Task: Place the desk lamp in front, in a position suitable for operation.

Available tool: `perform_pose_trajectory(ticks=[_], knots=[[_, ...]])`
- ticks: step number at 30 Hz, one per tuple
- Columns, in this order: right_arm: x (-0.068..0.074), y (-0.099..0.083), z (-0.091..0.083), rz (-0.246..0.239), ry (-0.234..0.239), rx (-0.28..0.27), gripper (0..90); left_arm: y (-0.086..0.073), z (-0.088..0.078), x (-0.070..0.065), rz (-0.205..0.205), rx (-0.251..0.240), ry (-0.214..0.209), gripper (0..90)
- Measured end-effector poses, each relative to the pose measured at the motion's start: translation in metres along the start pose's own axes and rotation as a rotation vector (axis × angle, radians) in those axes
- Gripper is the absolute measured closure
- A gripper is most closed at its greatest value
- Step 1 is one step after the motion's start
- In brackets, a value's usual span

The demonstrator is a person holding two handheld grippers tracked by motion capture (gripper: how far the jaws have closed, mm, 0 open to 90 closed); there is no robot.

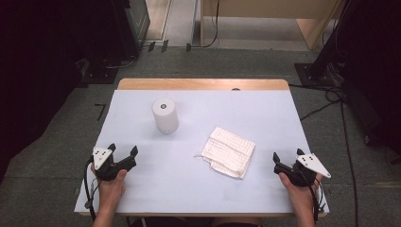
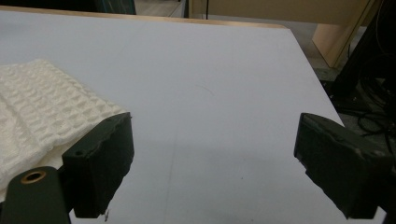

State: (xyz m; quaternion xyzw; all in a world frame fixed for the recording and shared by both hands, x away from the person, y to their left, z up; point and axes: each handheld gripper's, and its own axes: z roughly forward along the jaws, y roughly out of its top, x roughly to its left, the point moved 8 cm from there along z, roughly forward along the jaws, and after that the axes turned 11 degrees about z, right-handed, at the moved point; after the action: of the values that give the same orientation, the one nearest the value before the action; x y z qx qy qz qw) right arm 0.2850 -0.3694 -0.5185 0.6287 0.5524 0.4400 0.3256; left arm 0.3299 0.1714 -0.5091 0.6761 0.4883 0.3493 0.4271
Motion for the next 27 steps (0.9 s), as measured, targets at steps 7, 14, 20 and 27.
perform_pose_trajectory(ticks=[7,14,20,27], knots=[[0.014,0.012,-0.005,0.026,0.052,-0.037,13.6,0.0,0.002,0.0,-0.009,0.01,-0.006,13.7],[0.045,0.017,-0.008,-0.022,0.143,-0.034,13.9,-0.001,0.003,0.002,-0.024,0.017,-0.014,13.7],[0.083,0.026,-0.005,-0.059,0.237,-0.029,13.0,-0.001,0.003,0.001,-0.023,0.019,-0.015,13.7],[0.122,0.032,0.002,-0.099,0.302,-0.032,12.4,-0.001,0.004,0.001,-0.024,0.027,-0.016,13.7]])
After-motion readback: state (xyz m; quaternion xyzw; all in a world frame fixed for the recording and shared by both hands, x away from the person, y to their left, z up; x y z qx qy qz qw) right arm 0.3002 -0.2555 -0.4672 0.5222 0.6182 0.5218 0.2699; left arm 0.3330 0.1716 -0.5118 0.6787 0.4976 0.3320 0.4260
